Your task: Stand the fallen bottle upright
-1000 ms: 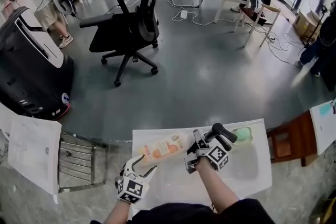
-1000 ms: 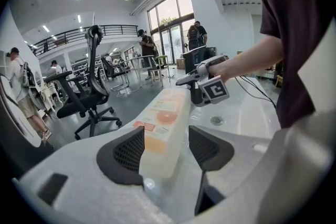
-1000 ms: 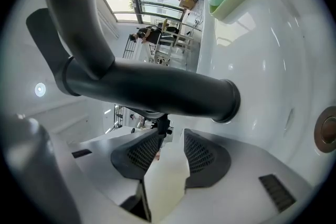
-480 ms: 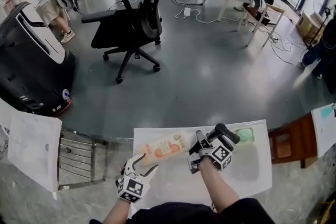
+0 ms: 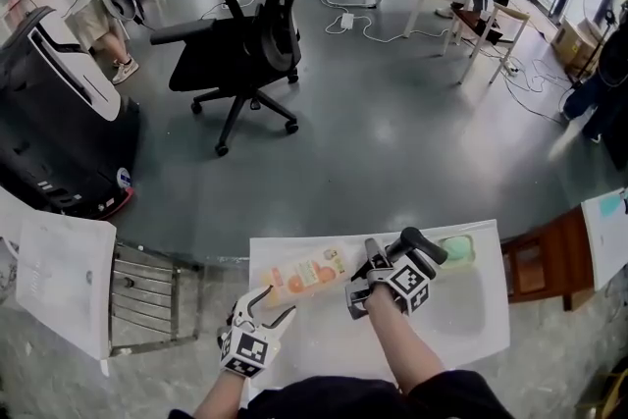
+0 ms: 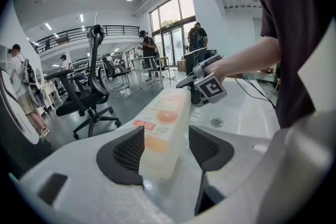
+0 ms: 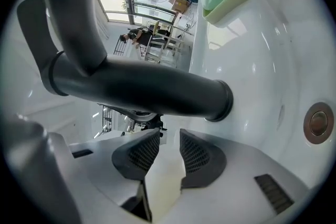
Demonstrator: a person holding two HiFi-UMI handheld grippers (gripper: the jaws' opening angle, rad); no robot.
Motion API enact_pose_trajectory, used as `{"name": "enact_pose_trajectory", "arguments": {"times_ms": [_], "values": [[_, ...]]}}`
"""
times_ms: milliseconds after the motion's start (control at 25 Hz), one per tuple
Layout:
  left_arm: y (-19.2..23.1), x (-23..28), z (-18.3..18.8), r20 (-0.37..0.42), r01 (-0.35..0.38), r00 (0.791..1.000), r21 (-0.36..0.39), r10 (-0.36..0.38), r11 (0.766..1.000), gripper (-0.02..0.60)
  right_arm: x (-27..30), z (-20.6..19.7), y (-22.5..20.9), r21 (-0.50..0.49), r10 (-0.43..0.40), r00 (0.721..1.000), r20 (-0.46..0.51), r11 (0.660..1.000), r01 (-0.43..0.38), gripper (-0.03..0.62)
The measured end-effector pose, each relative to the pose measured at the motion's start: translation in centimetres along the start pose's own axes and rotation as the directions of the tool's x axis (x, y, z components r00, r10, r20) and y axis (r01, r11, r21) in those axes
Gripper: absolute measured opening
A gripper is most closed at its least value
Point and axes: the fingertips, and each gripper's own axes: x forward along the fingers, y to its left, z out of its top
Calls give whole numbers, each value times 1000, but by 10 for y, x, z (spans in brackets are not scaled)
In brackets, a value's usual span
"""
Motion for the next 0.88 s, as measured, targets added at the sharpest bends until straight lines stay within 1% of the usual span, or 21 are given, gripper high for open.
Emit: {"name": "enact_pose_trajectory", "arguments": {"times_ms": [280,440,520,760,880], "values": [[2,0,0,12,-2,1000,-6,2,1000,261,3,0,3,11,50,998,-31,999,-50,109],[1,-2,0,14,-3,1000,-5,3,1000,262,-3,1,5,28,80,997,-19,996,-79,95],[2,-3,-1,16,-7,1000,-3,7,1000,262,-5,1,11,26,109,994,-15,994,-109,88],[6,-6,-3,21,-21,1000,-11,21,1000,262,-10,-3,33,-10,160,986,-41,987,-160,74],[6,-9,-4,30,-27,999,-7,27,1000,265,-15,-3,43,-62,167,985,-53,983,-170,72]]}}
